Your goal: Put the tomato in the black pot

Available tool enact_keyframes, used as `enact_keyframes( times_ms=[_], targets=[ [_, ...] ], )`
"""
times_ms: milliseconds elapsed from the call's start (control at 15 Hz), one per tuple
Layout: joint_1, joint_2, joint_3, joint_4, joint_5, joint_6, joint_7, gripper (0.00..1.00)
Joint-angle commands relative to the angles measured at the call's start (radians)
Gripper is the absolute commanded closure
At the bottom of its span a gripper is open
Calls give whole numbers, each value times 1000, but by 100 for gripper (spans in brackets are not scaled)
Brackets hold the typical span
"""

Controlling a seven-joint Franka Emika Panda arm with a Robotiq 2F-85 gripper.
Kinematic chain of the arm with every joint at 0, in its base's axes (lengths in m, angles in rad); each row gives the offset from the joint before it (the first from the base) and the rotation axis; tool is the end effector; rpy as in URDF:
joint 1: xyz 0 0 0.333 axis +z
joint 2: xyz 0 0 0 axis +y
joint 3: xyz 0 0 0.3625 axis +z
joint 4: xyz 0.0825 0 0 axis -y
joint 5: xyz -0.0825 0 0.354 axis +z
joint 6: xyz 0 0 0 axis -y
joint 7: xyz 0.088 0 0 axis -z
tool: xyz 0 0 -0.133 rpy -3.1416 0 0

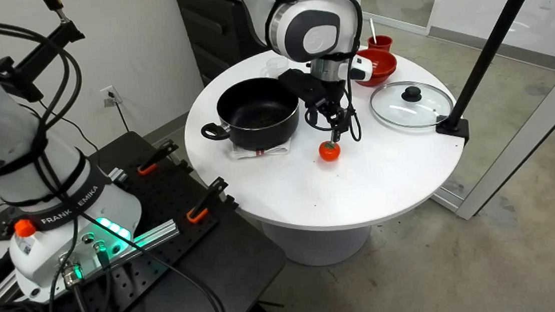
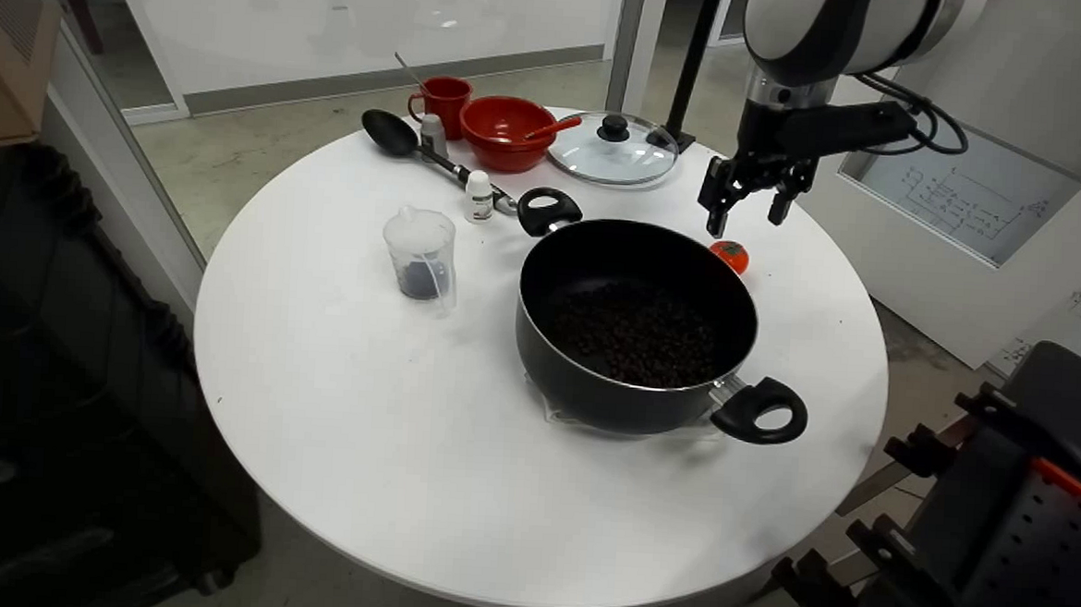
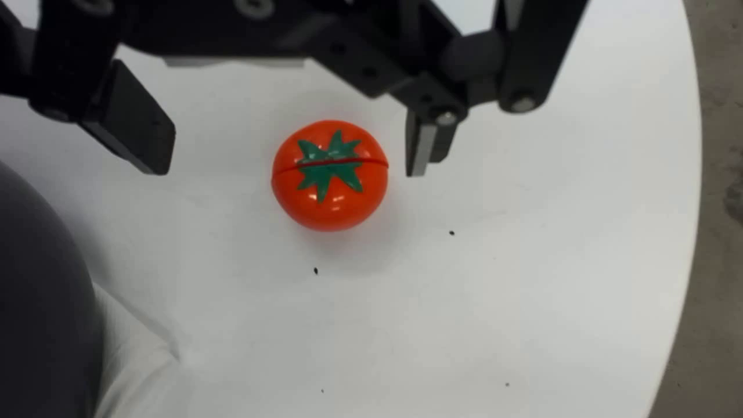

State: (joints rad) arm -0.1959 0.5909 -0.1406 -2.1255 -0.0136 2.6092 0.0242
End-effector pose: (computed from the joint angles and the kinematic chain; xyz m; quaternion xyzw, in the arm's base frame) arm 0.5341 -0.1868 0.1611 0.9843 -0.1634 -0.0570 0.0343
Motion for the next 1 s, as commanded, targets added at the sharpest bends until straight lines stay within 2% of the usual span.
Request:
enact_keyframes(
  times_ms=[0, 267, 600, 667, 867, 933],
  targets=[
    [8, 83, -3, 108, 27, -16, 32, 0],
    [39, 158, -50, 178, 3, -42, 109, 0],
    [48, 230, -71, 222, -1, -51, 126, 1],
    [48, 239, -72, 228, -1, -53, 126, 19],
    [48, 257, -69, 242, 3, -64, 123, 36],
    [48, 260, -68, 245, 4, -69, 122, 45]
  ],
)
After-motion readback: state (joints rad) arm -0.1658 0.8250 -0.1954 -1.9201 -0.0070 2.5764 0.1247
